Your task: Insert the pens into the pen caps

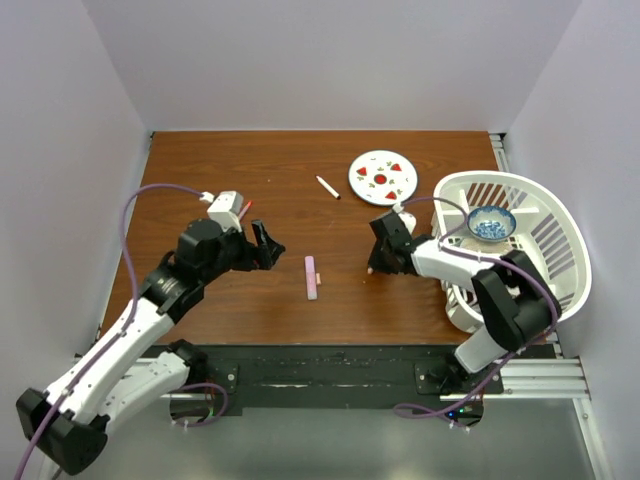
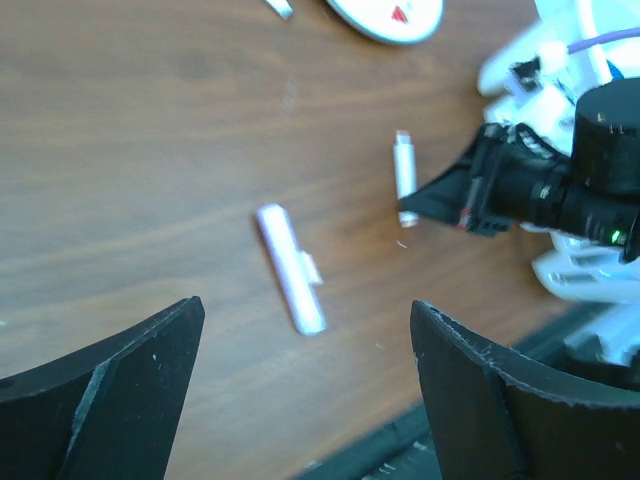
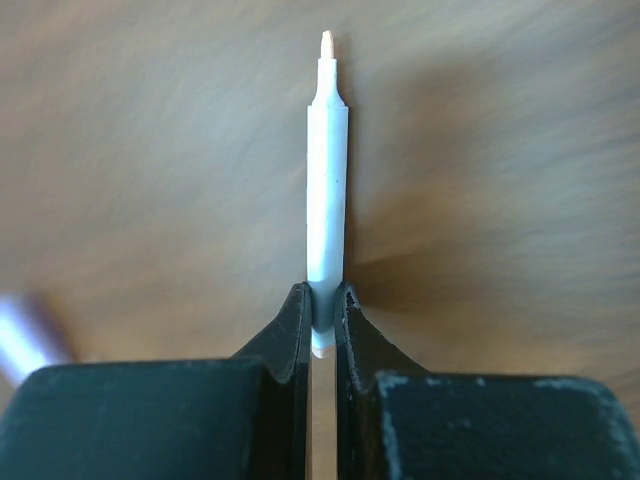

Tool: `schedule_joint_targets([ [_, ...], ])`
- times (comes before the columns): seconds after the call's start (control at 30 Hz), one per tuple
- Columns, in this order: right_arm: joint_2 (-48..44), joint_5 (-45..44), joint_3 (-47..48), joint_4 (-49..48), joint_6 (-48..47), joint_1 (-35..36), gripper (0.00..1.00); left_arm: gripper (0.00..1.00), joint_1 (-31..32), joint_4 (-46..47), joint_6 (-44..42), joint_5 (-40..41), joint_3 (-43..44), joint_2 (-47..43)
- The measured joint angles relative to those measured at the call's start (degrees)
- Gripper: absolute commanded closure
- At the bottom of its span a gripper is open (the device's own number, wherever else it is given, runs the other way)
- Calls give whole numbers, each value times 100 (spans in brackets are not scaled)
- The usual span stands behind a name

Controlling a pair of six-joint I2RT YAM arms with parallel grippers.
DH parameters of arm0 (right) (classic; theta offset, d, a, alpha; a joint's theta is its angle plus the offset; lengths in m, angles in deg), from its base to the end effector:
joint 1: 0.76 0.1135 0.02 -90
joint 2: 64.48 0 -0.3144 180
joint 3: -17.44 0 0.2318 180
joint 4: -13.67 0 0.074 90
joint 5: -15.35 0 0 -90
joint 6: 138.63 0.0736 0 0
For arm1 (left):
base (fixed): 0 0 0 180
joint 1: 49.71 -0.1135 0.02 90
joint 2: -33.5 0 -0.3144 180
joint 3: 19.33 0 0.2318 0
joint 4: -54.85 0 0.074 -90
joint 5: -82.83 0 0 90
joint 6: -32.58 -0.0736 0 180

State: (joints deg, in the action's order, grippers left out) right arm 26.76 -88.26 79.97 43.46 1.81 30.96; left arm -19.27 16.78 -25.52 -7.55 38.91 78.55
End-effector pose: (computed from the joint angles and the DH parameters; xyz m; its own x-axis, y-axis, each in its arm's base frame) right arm 0.2695 0.1462 0.1924 -0.7753 0.4017 -0.4875 0.3003 0.9133 0.2750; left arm 0.1355 -0.0802 0.3268 -0.5784 -0.2730 -0.7687 0.2428 0.8420 -0.4818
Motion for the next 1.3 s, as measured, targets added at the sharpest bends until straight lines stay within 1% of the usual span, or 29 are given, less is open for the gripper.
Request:
schedule_joint_targets([
  [0.1,-387,693,-474,-428,-424,352,100,15,0,278,393,-551,-48,485],
  [0.17,-612,975,-660,-579,-601,656,100,16,0,531,605,-787,-146,702],
  [0.27,-968,1296,-743,-748,-769,1104,100,20,0,1010,855,-1091,-280,1119],
  [0.4,-1471,1475,-750,-1049,-811,1453,100,22,48,1681,1086,-1394,-382,1838],
  [0.6,-2006,1475,-752,-1248,-796,1912,100,26,319,2240,1233,-1480,-389,2529],
  [0.73,-2197,1471,-752,-1314,-761,2153,100,34,588,2564,1300,-1471,-387,2743],
  [0.83,-2304,1462,-752,-1314,-739,2249,100,46,702,2658,1353,-1464,-385,2905],
  [0.87,-2330,1460,-752,-1311,-732,2275,100,62,719,2662,1379,-1456,-385,2935],
  [0.93,-2382,1449,-752,-1294,-713,2319,100,80,756,2693,1434,-1467,-385,2962],
  [0.97,-2396,1451,-752,-1290,-702,2339,100,96,778,2719,1462,-1464,-385,2962],
  [1.0,-2402,1449,-758,-1261,-695,2356,98,100,802,2835,1578,-1513,-372,2962],
  [1.07,-2413,1469,-772,-1259,-693,2393,84,100,881,2981,1582,-1580,-337,2944],
  [1.1,-2433,1475,-772,-1281,-686,2404,72,100,898,2988,1565,-1611,-339,2940],
  [1.2,-2564,1668,-872,-1523,-684,2404,56,100,898,3021,1569,-1751,-413,2905],
  [1.3,-2800,1908,-1169,-1797,-664,2404,52,100,896,3101,1602,-1961,-579,2704],
])
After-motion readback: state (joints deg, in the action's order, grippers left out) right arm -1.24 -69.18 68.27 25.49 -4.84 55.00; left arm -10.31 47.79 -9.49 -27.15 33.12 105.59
